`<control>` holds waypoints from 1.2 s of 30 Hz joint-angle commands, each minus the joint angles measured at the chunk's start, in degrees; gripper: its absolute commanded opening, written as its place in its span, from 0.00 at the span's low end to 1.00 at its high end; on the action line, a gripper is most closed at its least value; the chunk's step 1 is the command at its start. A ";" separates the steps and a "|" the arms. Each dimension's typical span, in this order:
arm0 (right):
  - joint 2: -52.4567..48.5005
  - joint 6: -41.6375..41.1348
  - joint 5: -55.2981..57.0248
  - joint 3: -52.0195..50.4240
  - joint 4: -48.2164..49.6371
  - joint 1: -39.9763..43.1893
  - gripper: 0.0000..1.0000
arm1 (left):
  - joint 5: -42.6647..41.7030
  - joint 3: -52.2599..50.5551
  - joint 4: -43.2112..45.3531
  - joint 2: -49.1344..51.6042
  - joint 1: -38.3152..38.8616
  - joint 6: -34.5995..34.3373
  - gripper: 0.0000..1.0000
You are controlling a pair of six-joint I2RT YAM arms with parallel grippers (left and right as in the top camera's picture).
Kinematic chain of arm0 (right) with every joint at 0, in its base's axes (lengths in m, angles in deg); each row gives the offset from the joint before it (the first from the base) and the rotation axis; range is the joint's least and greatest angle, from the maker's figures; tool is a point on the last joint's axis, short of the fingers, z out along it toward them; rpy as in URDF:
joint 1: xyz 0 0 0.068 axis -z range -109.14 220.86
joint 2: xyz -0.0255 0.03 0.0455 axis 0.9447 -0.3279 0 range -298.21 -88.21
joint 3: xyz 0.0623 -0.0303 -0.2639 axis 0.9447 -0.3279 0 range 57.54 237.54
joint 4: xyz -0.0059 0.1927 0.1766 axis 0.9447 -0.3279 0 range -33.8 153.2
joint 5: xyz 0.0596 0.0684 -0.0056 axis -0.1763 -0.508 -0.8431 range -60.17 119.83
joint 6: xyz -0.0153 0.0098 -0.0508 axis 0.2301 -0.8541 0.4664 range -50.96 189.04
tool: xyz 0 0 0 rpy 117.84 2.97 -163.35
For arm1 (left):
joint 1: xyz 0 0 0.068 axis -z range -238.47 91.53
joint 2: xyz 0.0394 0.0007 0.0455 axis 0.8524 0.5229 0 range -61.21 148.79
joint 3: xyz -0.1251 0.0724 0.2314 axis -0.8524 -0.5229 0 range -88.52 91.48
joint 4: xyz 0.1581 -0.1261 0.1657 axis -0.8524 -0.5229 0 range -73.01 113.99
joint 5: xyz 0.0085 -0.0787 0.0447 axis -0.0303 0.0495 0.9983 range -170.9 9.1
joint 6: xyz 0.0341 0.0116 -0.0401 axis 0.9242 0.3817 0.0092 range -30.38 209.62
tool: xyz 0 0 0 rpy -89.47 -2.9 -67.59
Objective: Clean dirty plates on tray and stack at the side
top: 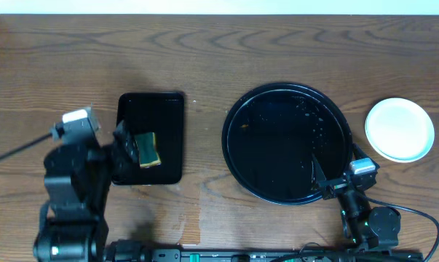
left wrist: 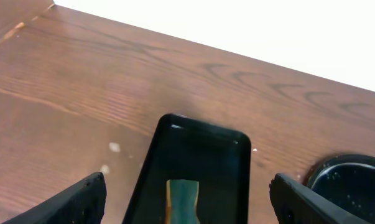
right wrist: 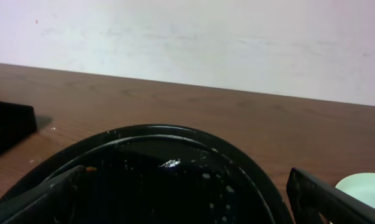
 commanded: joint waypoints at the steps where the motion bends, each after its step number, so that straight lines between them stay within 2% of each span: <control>1: 0.39 -0.55 0.26 -0.17 -0.07 1.05 0.99 | 0.44 -6.64 3.23 -5.99 -0.68 0.70 0.85; 9: 0.39 -0.55 0.28 -0.17 -0.07 1.05 0.99 | -0.90 -18.93 12.13 -17.53 -0.61 0.46 0.85; 17: 0.39 -0.55 0.26 -0.17 -0.07 1.05 0.99 | -1.31 -27.96 13.81 -29.05 -0.44 -0.44 0.85; 30: 0.39 -0.55 0.26 -0.17 -0.07 1.05 0.99 | -1.29 -38.66 19.15 -37.16 -0.44 -0.83 0.85; 36: 0.42 -0.55 0.26 -0.17 -0.07 1.05 0.99 | -1.29 -42.58 22.82 -37.35 -0.35 -0.83 0.85</control>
